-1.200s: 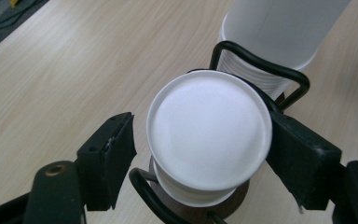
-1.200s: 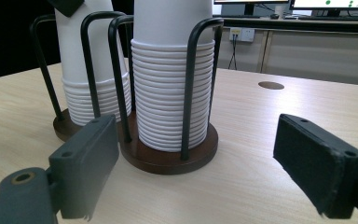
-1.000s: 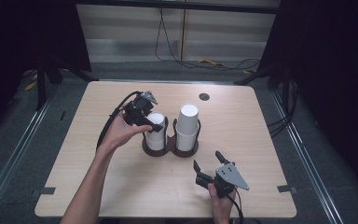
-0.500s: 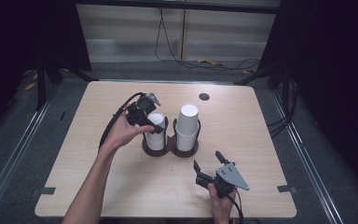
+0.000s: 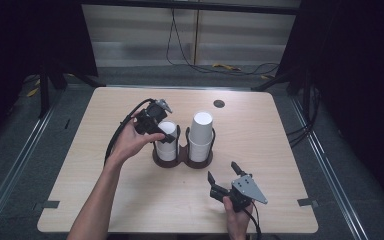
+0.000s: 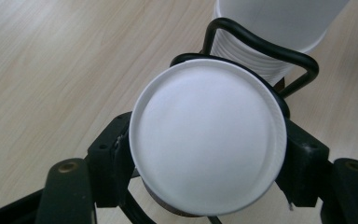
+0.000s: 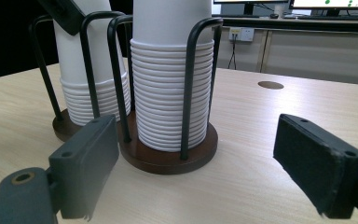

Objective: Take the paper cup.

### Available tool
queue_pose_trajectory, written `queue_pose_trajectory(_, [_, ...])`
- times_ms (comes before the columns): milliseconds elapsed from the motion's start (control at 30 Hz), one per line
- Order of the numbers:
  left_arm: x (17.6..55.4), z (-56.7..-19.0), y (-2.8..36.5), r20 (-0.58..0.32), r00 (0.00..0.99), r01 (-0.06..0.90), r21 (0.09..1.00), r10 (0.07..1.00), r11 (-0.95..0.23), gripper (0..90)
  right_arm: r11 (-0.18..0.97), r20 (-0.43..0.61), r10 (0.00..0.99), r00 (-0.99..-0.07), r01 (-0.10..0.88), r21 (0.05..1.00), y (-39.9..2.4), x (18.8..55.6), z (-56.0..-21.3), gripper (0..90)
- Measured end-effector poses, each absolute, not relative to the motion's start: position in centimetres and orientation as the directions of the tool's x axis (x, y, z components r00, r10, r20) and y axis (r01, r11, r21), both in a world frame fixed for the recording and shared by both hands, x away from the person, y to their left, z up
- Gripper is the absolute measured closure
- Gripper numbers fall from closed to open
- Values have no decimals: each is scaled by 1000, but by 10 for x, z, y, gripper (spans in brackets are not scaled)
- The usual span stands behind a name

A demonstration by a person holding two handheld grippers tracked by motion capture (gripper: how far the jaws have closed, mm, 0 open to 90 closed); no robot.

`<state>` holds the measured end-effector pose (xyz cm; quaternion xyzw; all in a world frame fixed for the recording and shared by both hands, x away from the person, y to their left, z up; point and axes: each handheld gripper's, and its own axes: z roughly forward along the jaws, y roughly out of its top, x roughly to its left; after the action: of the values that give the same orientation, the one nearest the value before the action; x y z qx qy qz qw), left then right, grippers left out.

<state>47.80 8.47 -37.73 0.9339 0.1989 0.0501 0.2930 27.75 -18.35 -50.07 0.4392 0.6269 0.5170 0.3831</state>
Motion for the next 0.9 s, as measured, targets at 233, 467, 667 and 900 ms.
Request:
queue_pose_trajectory(233, [479,-375,87,-32,913,348,585,408,-733,320,80,-26,947,-321,155,985,-184,277,-501,137])
queue_pose_trajectory(467, [477,-371,90,-41,908,355,601,416,-716,334,81,-27,945,-325,154,985,-184,278,-501,136])
queue_pose_trajectory(667, [477,-368,92,-36,910,349,608,414,-713,342,80,-26,946,-324,154,985,-184,278,-501,137])
queue_pose_trajectory(900, [475,-363,95,-40,906,349,634,422,-690,346,78,-25,947,-321,154,985,-183,278,-501,137])
